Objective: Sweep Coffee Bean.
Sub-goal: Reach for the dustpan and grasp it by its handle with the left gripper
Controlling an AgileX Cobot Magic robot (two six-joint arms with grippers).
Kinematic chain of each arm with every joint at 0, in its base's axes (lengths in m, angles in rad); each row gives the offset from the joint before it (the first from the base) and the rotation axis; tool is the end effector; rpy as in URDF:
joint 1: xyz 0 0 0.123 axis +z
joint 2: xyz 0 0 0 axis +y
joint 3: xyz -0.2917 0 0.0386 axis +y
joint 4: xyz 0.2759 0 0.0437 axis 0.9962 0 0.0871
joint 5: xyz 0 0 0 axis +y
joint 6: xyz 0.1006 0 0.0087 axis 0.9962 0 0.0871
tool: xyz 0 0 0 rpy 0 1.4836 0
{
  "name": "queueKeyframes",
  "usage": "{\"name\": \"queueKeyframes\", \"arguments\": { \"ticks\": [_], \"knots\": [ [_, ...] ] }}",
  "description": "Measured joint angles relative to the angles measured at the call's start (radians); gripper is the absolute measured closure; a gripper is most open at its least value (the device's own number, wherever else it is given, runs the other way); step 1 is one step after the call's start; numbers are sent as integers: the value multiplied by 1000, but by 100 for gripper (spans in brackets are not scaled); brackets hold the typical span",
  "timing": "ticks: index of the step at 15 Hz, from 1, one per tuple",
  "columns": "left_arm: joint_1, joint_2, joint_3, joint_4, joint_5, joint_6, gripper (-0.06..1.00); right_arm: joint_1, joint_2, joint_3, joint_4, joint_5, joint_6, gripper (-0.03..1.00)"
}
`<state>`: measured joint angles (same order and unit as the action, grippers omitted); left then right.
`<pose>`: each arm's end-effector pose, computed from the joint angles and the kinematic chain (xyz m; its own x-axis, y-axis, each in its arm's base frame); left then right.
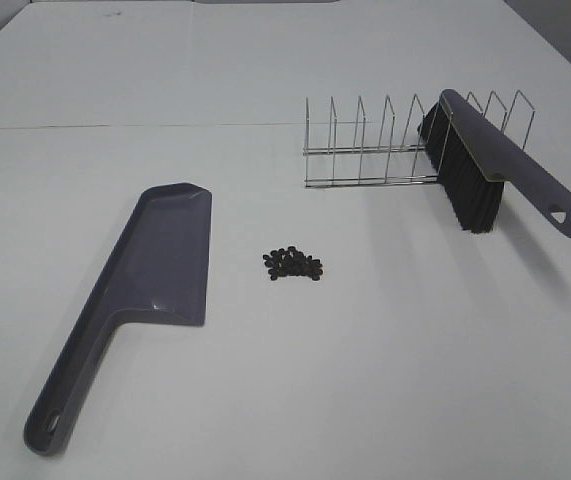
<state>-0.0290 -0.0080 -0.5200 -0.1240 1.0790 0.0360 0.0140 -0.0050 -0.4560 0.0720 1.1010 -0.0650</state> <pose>0.0139 -0.0114 0.2913 -0.4471 -0.0097 -0.8945 0.1163 0.9908 -0.0689 0.0214 0.0068 0.2691 -0.5216 -0.0396 -0.8522 -0.0855 0.9963 0.0061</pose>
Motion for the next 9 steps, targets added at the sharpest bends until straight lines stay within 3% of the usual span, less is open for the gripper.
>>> {"name": "queueKeyframes", "arguments": {
  "ticks": [9],
  "knots": [
    [0, 0, 0, 0, 0, -1, -5, 0, 0, 0, 0, 0, 0, 34]
  ]
}}
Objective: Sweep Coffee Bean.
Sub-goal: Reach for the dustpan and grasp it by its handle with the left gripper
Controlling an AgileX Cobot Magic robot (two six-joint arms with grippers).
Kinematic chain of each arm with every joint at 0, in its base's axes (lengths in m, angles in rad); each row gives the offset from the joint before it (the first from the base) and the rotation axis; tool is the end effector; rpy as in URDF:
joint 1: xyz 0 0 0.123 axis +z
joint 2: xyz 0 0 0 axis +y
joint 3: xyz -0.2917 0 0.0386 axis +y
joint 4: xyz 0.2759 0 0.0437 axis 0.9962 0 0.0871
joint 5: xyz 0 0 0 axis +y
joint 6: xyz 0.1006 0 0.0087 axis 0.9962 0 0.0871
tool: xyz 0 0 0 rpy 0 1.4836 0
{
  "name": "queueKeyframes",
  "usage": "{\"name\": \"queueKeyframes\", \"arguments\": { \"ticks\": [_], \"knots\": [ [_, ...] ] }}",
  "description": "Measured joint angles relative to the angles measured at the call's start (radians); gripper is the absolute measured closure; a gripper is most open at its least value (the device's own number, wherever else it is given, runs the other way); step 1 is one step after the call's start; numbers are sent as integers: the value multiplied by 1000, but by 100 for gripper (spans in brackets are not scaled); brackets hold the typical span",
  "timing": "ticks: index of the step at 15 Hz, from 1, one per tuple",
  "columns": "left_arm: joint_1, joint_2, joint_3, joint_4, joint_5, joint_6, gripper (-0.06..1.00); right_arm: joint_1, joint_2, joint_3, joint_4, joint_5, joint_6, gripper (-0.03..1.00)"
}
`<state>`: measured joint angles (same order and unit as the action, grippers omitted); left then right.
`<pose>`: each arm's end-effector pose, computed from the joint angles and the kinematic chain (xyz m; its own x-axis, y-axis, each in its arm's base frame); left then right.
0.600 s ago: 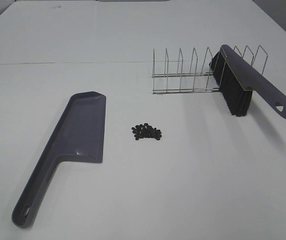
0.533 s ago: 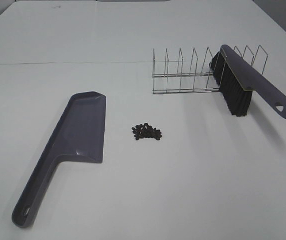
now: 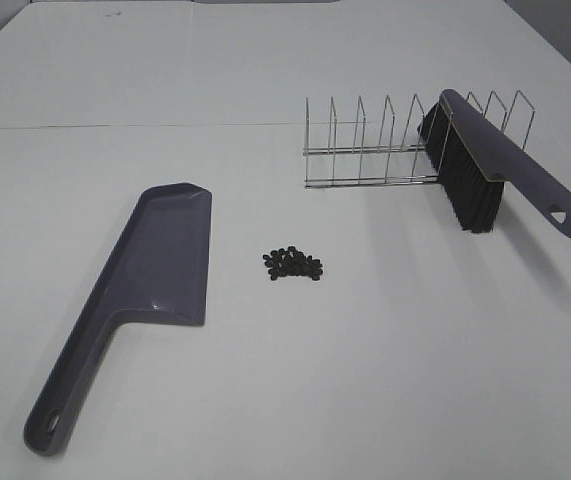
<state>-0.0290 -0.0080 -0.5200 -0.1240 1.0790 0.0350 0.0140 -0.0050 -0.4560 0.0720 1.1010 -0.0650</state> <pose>0.0139 -0.0114 0.2913 -0.4472 -0.0107 -0.8944 0.1158 0.9908 -0.0698 0.0214 0.0068 0.2691 -0.5216 -0.0396 -0.8522 -0.0855 0.9963 0.0061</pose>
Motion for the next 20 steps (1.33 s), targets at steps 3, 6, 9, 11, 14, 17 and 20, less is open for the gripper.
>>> {"name": "queueKeyframes", "arguments": {
  "ticks": [3, 6, 9, 11, 14, 17, 20],
  "knots": [
    [0, 0, 0, 0, 0, 0, -5, 0, 0, 0, 0, 0, 0, 34],
    [0, 0, 0, 0, 0, 0, -5, 0, 0, 0, 0, 0, 0, 34],
    [0, 0, 0, -1, 0, 0, -5, 0, 0, 0, 0, 0, 0, 34],
    [0, 0, 0, -1, 0, 0, -5, 0, 0, 0, 0, 0, 0, 34],
    [0, 0, 0, -1, 0, 0, -5, 0, 0, 0, 0, 0, 0, 34],
    [0, 0, 0, -1, 0, -1, -5, 0, 0, 0, 0, 0, 0, 34],
    [0, 0, 0, -1, 0, -1, -5, 0, 0, 0, 0, 0, 0, 34]
  ]
}}
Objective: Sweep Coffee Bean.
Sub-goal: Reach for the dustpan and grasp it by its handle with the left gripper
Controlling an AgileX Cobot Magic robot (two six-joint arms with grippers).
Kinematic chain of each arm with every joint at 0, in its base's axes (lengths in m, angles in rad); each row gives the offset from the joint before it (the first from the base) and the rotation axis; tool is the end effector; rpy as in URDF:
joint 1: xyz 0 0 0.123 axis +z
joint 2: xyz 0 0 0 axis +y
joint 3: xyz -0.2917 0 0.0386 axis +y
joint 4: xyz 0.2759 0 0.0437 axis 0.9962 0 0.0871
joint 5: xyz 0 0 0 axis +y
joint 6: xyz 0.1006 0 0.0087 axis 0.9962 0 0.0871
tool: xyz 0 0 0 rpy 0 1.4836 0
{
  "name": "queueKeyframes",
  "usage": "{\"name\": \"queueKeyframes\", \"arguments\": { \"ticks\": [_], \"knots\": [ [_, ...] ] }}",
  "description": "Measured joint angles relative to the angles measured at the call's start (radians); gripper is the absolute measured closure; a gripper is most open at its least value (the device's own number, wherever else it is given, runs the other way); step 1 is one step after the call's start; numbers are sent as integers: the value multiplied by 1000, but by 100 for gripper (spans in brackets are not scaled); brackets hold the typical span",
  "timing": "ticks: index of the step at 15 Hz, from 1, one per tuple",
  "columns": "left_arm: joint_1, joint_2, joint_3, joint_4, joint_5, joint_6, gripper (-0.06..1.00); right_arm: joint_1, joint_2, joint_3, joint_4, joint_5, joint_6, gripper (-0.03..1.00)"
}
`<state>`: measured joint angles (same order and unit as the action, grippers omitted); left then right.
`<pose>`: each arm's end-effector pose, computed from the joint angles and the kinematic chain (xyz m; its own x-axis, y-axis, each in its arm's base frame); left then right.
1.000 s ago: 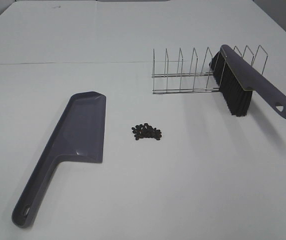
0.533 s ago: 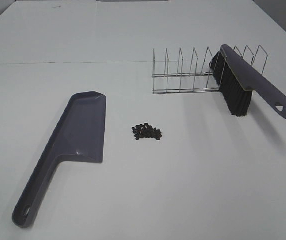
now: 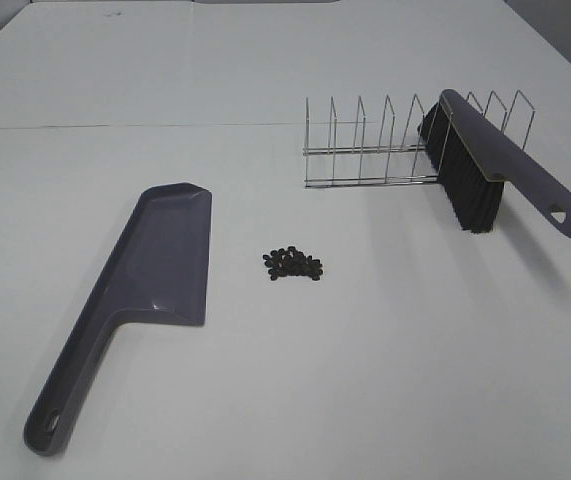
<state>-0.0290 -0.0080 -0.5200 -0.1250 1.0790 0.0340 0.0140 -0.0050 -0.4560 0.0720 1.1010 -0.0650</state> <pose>0.0138 -0.0115 0.2913 -0.4473 -0.0121 -0.8943 0.1160 0.9907 -0.0715 0.0214 0.0068 0.2691 -0.5216 -0.0396 -0.8522 -0.0855 0.9963 0.0061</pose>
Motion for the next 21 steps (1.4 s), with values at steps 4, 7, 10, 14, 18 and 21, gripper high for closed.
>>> {"name": "queueKeyframes", "arguments": {
  "ticks": [4, 7, 10, 14, 18, 21],
  "knots": [
    [0, 0, 0, -1, 0, 0, -5, 0, 0, 0, 0, 0, 0, 34],
    [0, 0, 0, -2, 0, 0, -5, 0, 0, 0, 0, 0, 0, 34],
    [0, 0, 0, -2, 0, 0, -5, 0, 0, 0, 0, 0, 0, 34],
    [0, 0, 0, -2, 0, 0, -5, 0, 0, 0, 0, 0, 0, 34],
    [0, 0, 0, -2, 0, 0, -5, 0, 0, 0, 0, 0, 0, 34],
    [0, 0, 0, -3, 0, 0, -5, 0, 0, 0, 0, 0, 0, 34]
  ]
}}
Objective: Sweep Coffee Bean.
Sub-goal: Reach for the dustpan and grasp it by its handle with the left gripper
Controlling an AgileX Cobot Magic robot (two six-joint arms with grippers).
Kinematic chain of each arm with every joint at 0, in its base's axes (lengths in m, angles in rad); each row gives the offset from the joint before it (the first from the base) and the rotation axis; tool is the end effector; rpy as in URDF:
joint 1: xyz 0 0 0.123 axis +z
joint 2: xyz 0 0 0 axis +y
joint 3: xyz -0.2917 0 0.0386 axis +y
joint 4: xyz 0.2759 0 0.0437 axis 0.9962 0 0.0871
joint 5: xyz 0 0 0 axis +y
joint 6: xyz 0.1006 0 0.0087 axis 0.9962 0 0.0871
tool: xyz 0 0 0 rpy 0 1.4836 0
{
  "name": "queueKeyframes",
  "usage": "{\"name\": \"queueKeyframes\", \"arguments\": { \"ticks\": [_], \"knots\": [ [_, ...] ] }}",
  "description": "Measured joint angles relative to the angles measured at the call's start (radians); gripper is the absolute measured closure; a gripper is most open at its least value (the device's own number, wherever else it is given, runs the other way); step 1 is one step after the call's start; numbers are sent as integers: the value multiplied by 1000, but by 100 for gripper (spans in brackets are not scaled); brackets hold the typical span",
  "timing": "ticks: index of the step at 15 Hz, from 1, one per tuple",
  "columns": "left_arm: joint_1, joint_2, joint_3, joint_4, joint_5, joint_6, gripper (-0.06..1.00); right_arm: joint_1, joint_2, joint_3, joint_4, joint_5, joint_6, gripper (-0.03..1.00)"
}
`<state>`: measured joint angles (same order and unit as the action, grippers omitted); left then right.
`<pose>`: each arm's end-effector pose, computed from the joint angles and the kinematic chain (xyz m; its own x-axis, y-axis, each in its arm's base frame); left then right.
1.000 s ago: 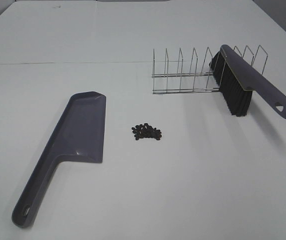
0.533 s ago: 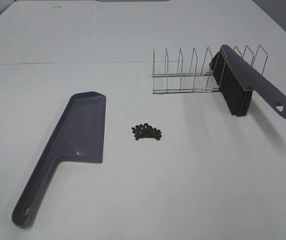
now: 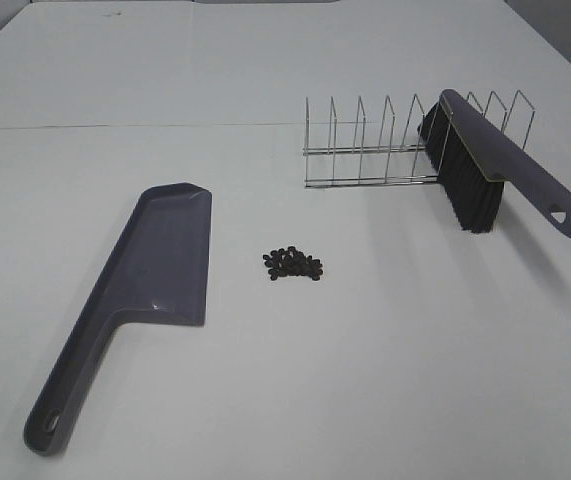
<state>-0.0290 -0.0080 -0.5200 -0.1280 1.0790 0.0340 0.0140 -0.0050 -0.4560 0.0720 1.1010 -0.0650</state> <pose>0.0138 -0.0118 0.2914 -0.4474 -0.0136 -0.8942 0.1177 0.9903 -0.0739 0.0214 0.0068 0.2691 -0.5216 -0.0396 -0.8522 -0.0855 0.9963 0.0061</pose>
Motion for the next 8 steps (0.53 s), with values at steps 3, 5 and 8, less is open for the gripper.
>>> {"name": "queueKeyframes", "arguments": {
  "ticks": [3, 5, 8],
  "knots": [
    [0, 0, 0, 3, 0, 0, -5, 0, 0, 0, 0, 0, 0, 34],
    [0, 0, 0, 25, -1, -11, -5, 0, 0, 0, 0, 0, 0, 34],
    [0, 74, -22, 37, 29, -40, -5, 0, 0, 0, 0, 0, 0, 34]
  ]
}}
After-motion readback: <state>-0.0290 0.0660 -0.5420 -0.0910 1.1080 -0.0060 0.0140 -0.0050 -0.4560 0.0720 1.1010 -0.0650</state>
